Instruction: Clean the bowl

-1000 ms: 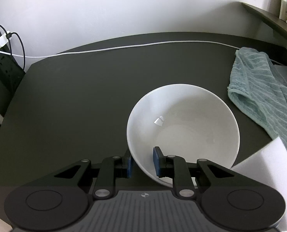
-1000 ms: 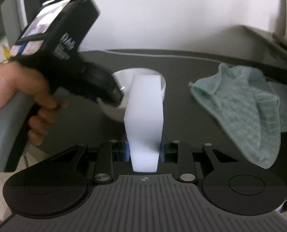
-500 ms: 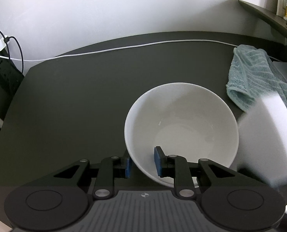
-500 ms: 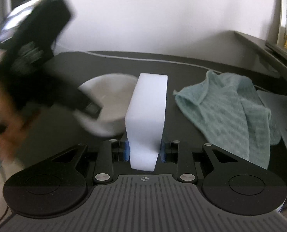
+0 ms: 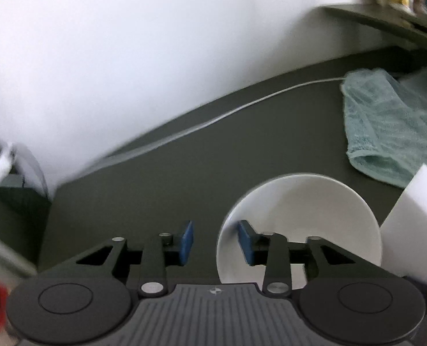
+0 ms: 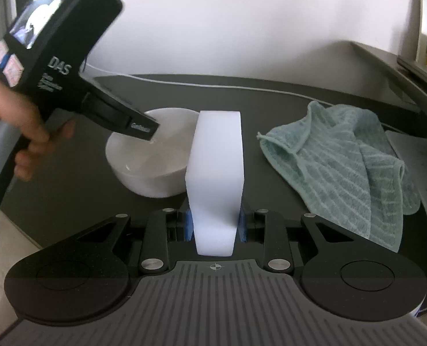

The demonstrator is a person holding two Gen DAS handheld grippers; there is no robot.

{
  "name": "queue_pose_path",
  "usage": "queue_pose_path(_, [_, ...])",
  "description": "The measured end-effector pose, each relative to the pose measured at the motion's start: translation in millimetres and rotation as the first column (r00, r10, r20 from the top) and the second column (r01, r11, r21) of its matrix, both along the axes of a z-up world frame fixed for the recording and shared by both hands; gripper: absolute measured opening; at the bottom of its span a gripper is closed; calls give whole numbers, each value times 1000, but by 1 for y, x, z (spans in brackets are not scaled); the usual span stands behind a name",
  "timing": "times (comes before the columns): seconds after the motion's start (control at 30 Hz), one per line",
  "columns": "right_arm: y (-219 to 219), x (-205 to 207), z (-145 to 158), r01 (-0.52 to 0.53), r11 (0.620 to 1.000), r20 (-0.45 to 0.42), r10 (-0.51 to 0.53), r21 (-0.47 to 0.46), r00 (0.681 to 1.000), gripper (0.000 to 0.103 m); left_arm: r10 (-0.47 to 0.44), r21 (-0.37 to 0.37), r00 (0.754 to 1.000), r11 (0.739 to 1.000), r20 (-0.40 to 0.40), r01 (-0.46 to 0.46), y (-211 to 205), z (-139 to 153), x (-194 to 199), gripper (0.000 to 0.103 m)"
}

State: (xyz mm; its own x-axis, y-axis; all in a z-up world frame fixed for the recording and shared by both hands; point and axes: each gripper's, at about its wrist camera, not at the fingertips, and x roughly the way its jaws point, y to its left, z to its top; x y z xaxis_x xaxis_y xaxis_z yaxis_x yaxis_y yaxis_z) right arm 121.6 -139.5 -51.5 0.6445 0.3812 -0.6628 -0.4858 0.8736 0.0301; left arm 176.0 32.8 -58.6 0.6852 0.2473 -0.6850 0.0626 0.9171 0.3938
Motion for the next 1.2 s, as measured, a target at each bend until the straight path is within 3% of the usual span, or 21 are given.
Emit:
queue_pose_path(0.07, [0, 3, -1, 3, 1000, -1, -3, 3, 1000, 31, -53, 48, 999, 997, -9, 53, -6, -5, 4, 35])
queue_pose_path(0.13, [1, 6, -1, 9, 1000, -2, -9, 6, 1000, 31, -43, 29, 999, 999, -30, 44, -6, -7, 7, 27])
queue_pose_path(0.23, [3, 16, -3, 22, 1000, -1, -22, 11, 1000, 31, 97, -63, 994, 993, -43, -100, 3, -6, 12, 24])
queue_pose_path(0.3, [5, 25, -4, 31, 999, -1, -31, 16, 1000, 31, 228, -117, 971, 965, -75, -235, 10, -6, 12, 21])
queue_pose_path(0.37, [7, 34, -5, 35, 999, 1, -35, 21, 999, 31, 276, -173, 954, 940, -116, -293, 14, -7, 5, 21])
queue_pose_path(0.5, [13, 41, -6, 33, 999, 12, -33, 26, 999, 31, 263, -255, 952, 920, -156, -296, 14, -5, -8, 22])
queue_pose_path(0.73, [18, 12, -5, 9, 1000, 32, -8, -21, 999, 31, 255, -261, 952, 920, -170, -293, 12, -7, -14, 21])
queue_pose_path(0.9, [14, -24, -5, -73, 997, 28, 74, -25, 997, 30, 249, -268, 954, 920, -166, -287, 12, -11, -17, 21])
queue_pose_path(1.03, [8, -7, 1, -38, 999, 55, 40, -37, 998, 31, 245, -272, 955, 920, -166, -283, 12, -12, -15, 21])
queue_pose_path(1.2, [8, 39, -1, 14, 1000, 16, -14, -2, 1000, 31, 245, -272, 955, 919, -168, -283, 13, -13, -14, 22])
